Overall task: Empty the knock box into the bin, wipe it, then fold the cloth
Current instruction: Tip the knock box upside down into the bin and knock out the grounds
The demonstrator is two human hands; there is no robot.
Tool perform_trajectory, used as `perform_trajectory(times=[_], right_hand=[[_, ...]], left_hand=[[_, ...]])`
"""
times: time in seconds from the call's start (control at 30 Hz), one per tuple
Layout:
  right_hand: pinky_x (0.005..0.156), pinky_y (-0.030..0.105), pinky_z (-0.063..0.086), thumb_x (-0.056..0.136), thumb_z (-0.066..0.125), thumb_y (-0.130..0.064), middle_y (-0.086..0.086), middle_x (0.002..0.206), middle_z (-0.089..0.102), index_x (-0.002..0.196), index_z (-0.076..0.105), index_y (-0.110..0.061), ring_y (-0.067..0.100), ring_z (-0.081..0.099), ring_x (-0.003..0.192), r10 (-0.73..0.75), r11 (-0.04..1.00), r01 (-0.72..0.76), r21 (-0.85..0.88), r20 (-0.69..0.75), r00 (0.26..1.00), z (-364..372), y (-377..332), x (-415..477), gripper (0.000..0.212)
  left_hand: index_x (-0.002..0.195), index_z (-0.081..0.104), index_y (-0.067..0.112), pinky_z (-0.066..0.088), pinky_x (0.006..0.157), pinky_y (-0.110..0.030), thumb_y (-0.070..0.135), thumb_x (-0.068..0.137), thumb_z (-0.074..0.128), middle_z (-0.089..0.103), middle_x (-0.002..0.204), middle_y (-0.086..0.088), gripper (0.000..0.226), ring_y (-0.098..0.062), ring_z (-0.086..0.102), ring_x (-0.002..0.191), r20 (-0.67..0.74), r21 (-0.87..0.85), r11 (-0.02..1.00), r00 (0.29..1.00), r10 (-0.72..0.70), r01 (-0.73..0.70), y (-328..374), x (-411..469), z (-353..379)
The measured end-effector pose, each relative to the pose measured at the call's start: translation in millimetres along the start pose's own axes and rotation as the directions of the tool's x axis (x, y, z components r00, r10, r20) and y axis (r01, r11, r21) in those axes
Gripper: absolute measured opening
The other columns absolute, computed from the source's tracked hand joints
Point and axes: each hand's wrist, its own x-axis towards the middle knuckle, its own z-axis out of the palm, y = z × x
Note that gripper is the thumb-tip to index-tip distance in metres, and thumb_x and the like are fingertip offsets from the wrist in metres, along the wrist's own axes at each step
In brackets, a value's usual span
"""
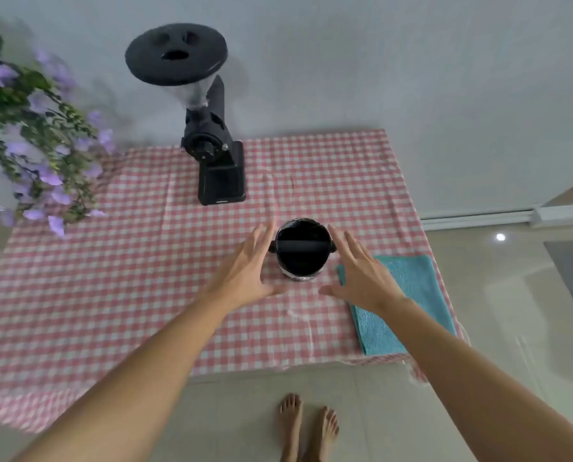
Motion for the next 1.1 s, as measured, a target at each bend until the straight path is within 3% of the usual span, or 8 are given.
perform_trajectory(times=[0.07, 0.2, 0.3, 0.4, 0.47, 0.6, 0.9, 1.1], right_hand=[[0.113, 0.059, 0.040, 0.079, 0.079, -0.058, 0.011, 0.172, 0.009, 0.156, -0.025, -0.043, 0.031, 0.024, 0.155, -0.005, 0.999, 0.007, 0.042, -0.039, 0.999, 11.5, 7.8, 10.8, 0.130], [0.103, 0.046, 0.049, 0.073, 0.086, -0.054, 0.005, 0.167, 0.027, 0.162, -0.009, -0.033, 0.030, 0.050, 0.138, -0.078, 0.994, 0.089, 0.060, -0.167, 0.983, 39.3, 22.7, 27.0, 0.131], [0.097, 0.043, 0.052, 0.072, 0.085, -0.057, 0.006, 0.160, 0.041, 0.162, -0.001, -0.030, 0.031, 0.062, 0.124, -0.140, 0.985, 0.160, 0.062, -0.245, 0.959, 54.3, 27.4, 36.6, 0.127], [0.101, 0.044, 0.052, 0.077, 0.081, -0.058, 0.007, 0.156, 0.049, 0.159, 0.000, -0.033, 0.032, 0.061, 0.127, -0.131, 0.972, 0.178, 0.151, -0.278, 0.951, 68.2, 24.5, 45.1, 0.118], [0.101, 0.047, 0.053, 0.079, 0.082, -0.052, 0.009, 0.153, 0.052, 0.157, 0.000, -0.032, 0.034, 0.060, 0.127, -0.128, 0.956, 0.194, 0.220, -0.281, 0.951, 74.2, 22.8, 49.3, 0.115], [0.102, 0.047, 0.053, 0.080, 0.082, -0.049, 0.011, 0.148, 0.056, 0.157, 0.001, -0.034, 0.034, 0.059, 0.128, -0.127, 0.934, 0.220, 0.282, -0.312, 0.941, 79.2, 24.2, 51.0, 0.112], [0.100, 0.047, 0.055, 0.081, 0.083, -0.047, 0.011, 0.150, 0.054, 0.159, -0.002, -0.032, 0.033, 0.060, 0.128, -0.140, 0.929, 0.242, 0.279, -0.341, 0.930, 81.5, 25.0, 50.9, 0.115], [0.094, 0.046, 0.057, 0.080, 0.079, -0.051, 0.011, 0.130, 0.067, 0.159, -0.003, -0.029, 0.033, 0.066, 0.114, -0.137, 0.928, 0.247, 0.279, -0.360, 0.923, 77.6, 30.7, 46.9, 0.117]], left_hand=[[0.156, -0.031, 0.032, 0.039, 0.050, -0.009, 0.076, 0.069, 0.072, -0.001, 0.172, -0.010, 0.142, -0.026, 0.062, 0.125, -0.025, -0.010, 0.999, 0.999, 0.039, -0.039, -3.1, 7.2, 12.2], [0.160, -0.021, 0.032, 0.062, 0.075, -0.026, 0.069, 0.071, 0.079, 0.013, 0.171, -0.005, 0.139, -0.024, 0.060, 0.129, -0.142, -0.065, 0.991, 0.984, 0.108, -0.118, -12.5, 17.8, 35.0], [0.163, -0.010, 0.032, 0.057, 0.079, -0.023, 0.069, 0.069, 0.079, 0.038, 0.162, -0.004, 0.134, -0.020, 0.066, 0.120, -0.210, -0.069, 0.986, 0.969, 0.131, -0.149, -16.0, 27.3, 44.1], [0.158, -0.016, 0.042, 0.048, 0.079, -0.015, 0.054, 0.071, 0.086, 0.060, 0.143, -0.005, 0.135, -0.015, 0.070, 0.108, -0.207, -0.173, 0.974, 0.972, 0.107, -0.144, -14.3, 32.5, 53.6], [0.156, -0.015, 0.047, 0.049, 0.075, -0.016, 0.057, 0.073, 0.080, 0.067, 0.132, -0.005, 0.126, -0.009, 0.070, 0.098, -0.225, -0.256, 0.956, 0.971, 0.082, -0.140, -13.3, 34.3, 59.1], [0.157, -0.007, 0.047, 0.051, 0.080, -0.017, 0.073, 0.072, 0.059, 0.070, 0.128, -0.003, 0.111, -0.010, 0.071, 0.098, -0.277, -0.329, 0.930, 0.958, 0.070, -0.163, -15.0, 36.2, 65.5], [0.159, -0.007, 0.042, 0.051, 0.084, -0.017, 0.066, 0.072, 0.065, 0.066, 0.134, -0.008, 0.115, -0.019, 0.074, 0.102, -0.286, -0.306, 0.931, 0.952, 0.110, -0.199, -18.9, 37.2, 68.9], [0.155, -0.015, 0.049, 0.061, 0.086, -0.030, 0.072, 0.070, 0.061, 0.064, 0.138, -0.003, 0.116, -0.016, 0.072, 0.104, -0.208, -0.335, 0.926, 0.972, 0.109, -0.175, -7.4, 36.5, 55.4]])
